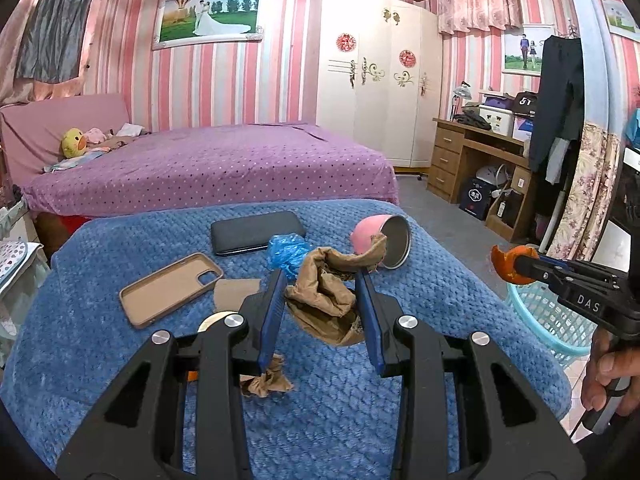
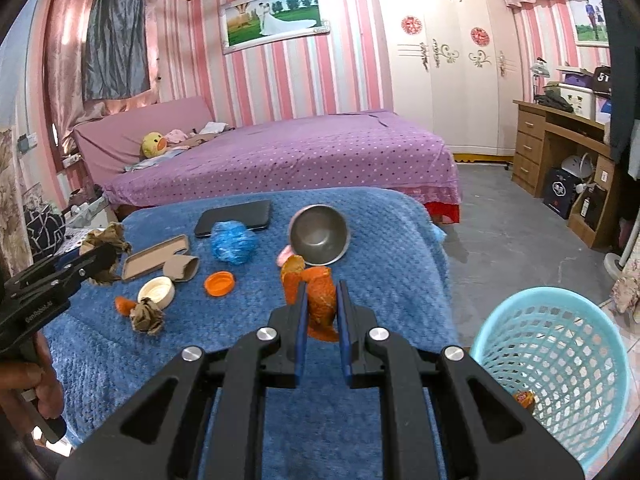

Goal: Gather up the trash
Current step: 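Carry the orange peel over the basket with the right tool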

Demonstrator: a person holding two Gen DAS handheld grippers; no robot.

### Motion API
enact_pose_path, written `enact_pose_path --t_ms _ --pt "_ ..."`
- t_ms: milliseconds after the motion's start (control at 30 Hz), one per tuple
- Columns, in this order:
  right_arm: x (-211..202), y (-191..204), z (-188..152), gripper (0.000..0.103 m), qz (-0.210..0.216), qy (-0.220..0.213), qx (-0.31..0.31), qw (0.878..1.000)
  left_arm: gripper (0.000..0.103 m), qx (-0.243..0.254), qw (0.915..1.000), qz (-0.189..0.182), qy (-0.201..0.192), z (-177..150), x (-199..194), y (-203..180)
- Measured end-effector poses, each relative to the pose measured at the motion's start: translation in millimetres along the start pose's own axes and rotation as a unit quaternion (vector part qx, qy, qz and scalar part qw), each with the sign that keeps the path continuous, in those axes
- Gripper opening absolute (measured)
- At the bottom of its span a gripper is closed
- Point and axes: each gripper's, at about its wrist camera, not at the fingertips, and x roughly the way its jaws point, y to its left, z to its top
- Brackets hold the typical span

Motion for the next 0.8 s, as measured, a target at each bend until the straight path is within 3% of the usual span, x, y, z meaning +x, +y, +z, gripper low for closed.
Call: enact_pose_path --t_ms 267,800 --pt "-5.7 -31.6 -1.5 0.014 -0.028 -0.003 0.016 0.999 0.034 0.001 0.9999 -0.014 -0.003 2.3 5.1 -18.6" --pt "-20.4 -107.6 -7.6 0.014 -0.123 -0.006 0.041 0.992 0.034 0.013 0.9984 -0.054 -0.007 5.0 17.3 -67.3"
